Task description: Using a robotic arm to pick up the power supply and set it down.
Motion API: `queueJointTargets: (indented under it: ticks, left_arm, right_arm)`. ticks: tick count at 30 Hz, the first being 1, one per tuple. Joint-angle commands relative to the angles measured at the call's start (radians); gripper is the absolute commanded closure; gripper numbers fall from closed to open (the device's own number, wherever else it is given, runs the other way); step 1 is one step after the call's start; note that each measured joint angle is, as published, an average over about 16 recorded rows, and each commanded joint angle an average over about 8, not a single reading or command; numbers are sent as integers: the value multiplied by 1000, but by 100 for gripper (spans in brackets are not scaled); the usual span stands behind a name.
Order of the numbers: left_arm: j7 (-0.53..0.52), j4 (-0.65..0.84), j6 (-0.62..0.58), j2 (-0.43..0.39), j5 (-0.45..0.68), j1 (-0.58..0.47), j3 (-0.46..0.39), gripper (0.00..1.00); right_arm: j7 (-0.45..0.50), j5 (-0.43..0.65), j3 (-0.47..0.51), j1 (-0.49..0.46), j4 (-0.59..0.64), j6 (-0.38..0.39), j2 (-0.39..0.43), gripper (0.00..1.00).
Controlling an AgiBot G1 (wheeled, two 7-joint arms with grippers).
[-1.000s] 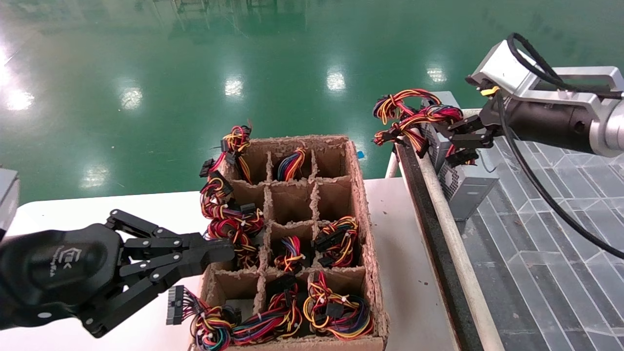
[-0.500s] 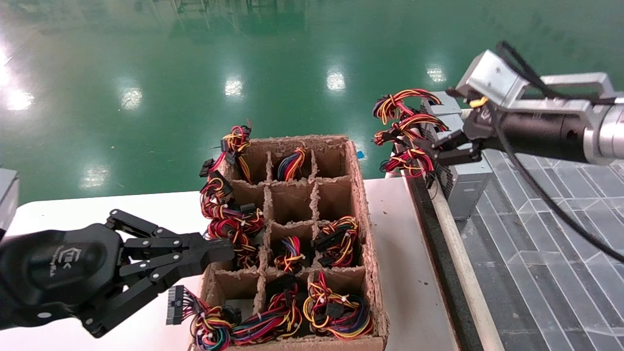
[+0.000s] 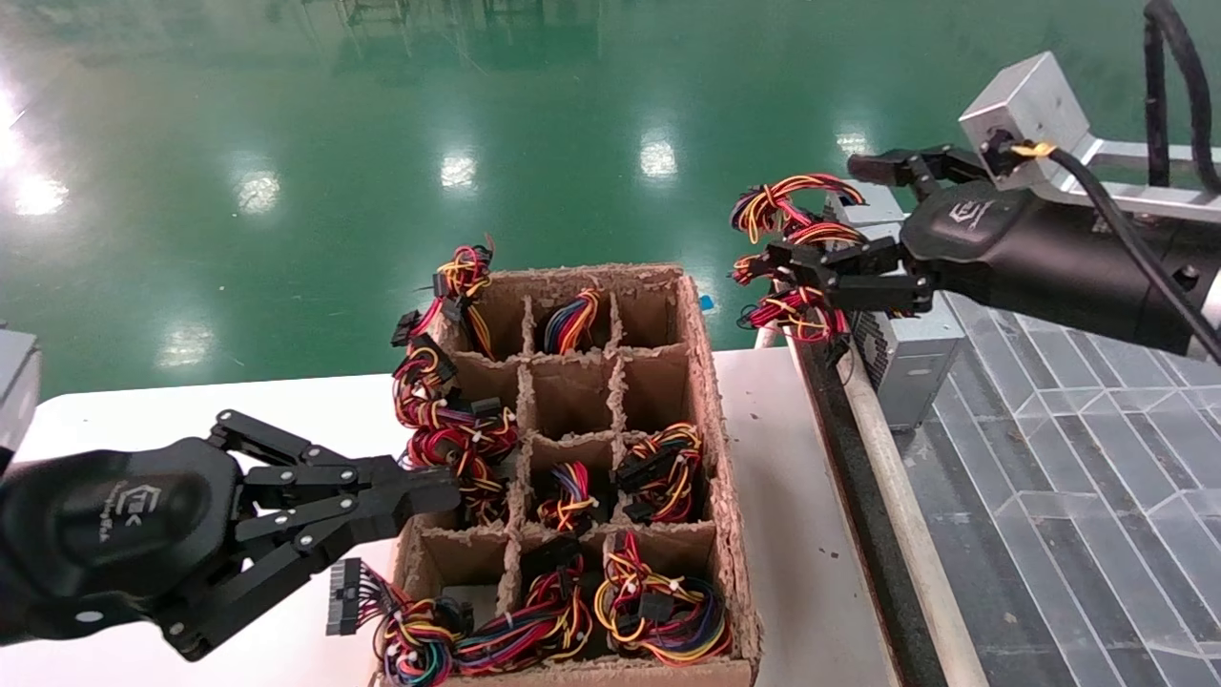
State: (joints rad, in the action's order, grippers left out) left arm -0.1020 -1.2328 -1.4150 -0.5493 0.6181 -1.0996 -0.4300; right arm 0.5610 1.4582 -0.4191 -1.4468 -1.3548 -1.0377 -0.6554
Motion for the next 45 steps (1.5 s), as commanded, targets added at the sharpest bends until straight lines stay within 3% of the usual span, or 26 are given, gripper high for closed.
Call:
queueJointTargets:
  ticks: [1, 11, 19, 45]
  left_arm:
    - [0, 0, 0, 0, 0, 0, 0, 100]
    - [0, 0, 0, 0, 0, 0, 0, 98]
    - [0, 0, 0, 0, 0, 0, 0, 0]
    - [0, 0, 0, 0, 0, 0, 0, 0]
  right_arm:
    - [-10, -12, 1, 2, 2, -17, 1, 0]
    - [-79, -148, 27, 73, 15, -101, 9, 0]
    - [-134, -256, 48, 129, 25, -168, 16, 0]
    - [-312, -607, 116, 310, 59, -384, 37, 0]
